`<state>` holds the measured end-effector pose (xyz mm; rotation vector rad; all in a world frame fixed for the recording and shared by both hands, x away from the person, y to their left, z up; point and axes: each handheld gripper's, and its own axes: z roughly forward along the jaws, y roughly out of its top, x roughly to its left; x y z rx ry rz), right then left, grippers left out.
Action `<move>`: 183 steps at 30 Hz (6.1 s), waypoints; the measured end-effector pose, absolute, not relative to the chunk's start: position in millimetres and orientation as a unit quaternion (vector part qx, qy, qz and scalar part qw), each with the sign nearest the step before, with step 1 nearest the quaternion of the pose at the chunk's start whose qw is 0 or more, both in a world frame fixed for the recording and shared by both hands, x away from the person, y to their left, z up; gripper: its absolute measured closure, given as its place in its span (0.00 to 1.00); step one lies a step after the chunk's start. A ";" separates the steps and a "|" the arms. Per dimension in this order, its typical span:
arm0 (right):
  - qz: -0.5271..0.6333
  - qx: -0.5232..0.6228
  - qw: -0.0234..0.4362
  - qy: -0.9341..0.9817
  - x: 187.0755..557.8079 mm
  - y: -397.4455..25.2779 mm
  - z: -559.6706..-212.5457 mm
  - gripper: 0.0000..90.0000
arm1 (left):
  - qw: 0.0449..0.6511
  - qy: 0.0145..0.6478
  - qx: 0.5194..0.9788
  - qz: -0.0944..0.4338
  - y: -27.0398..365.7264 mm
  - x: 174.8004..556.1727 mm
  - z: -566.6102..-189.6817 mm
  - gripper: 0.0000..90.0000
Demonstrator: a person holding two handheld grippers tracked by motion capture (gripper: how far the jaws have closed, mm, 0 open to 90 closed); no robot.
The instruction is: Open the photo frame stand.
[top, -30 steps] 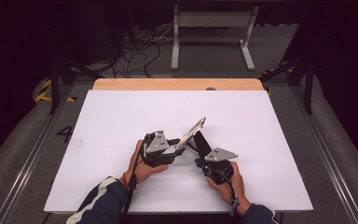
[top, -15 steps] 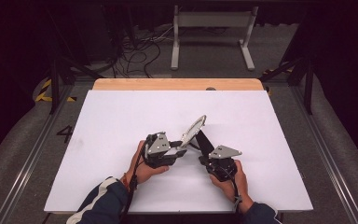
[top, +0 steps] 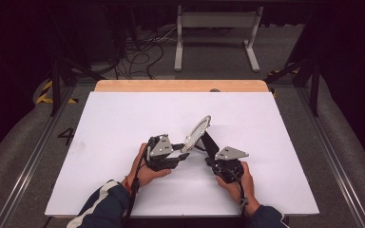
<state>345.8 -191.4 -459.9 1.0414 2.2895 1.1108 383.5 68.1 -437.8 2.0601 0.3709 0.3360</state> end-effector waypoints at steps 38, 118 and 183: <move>0.473 0.368 0.210 0.773 345.8 -143.5 -437.8 0.47 | 0.400 0.254 0.859 0.194 176.4 329.3 -445.9 0.10; 0.489 0.435 0.189 0.732 369.3 -146.4 -447.4 0.66 | 0.391 0.267 0.863 0.179 197.1 308.8 -456.2 0.10; 0.505 0.422 0.055 0.751 385.0 -173.9 -453.0 0.86 | 0.397 0.253 0.865 0.175 195.3 306.6 -455.3 0.10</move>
